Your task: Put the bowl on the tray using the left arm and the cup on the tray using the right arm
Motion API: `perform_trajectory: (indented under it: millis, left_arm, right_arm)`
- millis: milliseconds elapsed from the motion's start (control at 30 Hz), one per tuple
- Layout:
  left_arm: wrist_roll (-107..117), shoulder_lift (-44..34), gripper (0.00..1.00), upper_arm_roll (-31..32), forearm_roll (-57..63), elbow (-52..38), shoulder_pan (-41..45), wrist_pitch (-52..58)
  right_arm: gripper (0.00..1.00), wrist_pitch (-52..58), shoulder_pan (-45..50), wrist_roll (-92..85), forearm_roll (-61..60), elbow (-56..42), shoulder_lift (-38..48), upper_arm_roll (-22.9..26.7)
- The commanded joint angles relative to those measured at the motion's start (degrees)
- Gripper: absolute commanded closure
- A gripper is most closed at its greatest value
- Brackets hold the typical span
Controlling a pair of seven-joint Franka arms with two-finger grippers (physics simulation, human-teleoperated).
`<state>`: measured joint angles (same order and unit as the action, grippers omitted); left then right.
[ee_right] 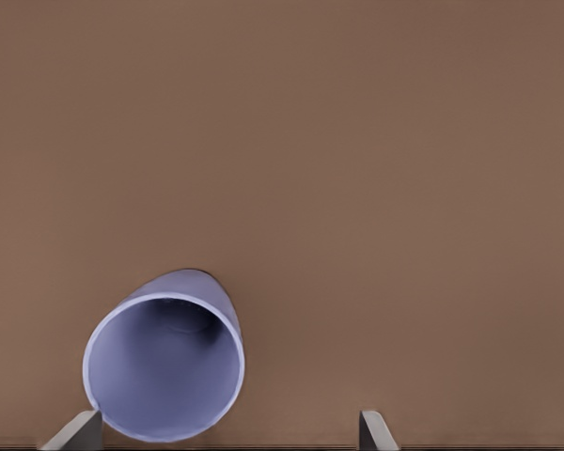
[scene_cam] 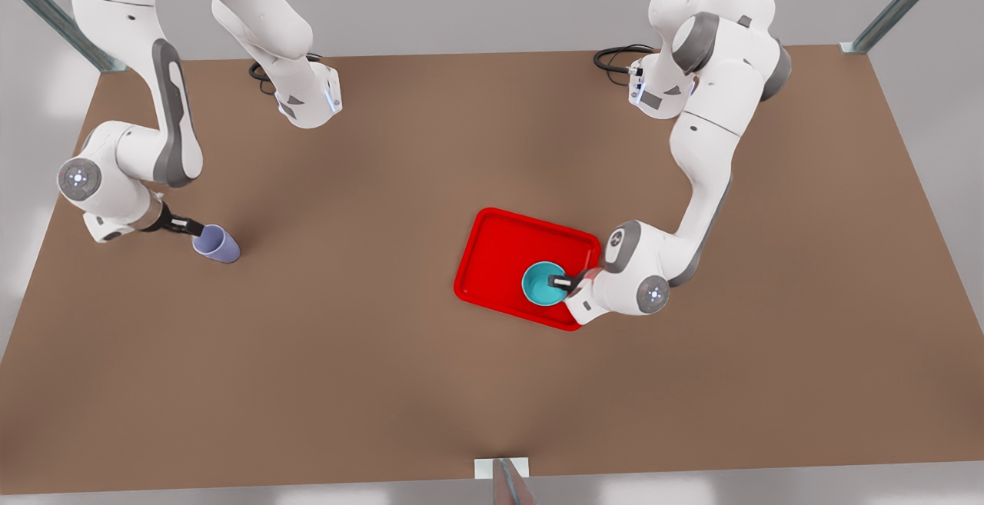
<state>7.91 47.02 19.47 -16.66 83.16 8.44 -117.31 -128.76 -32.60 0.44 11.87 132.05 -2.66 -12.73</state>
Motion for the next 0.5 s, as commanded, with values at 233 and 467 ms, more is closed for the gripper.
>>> perform_trajectory:
  millis: [233,467]
  left_arm:
    - [-0.4,-3.2,0.0,-0.6,7.4,-4.2,-6.2,1.6]
    - [-0.5,-26.0,0.0,-16.9,16.8,-18.2,-8.6,38.5]
  right_arm:
    - [0.0,-7.0,-1.8,0.0,0.0,4.5,0.4,0.0]
    - [0.0,-13.1,-2.9,0.7,0.0,6.7,-0.1,0.0]
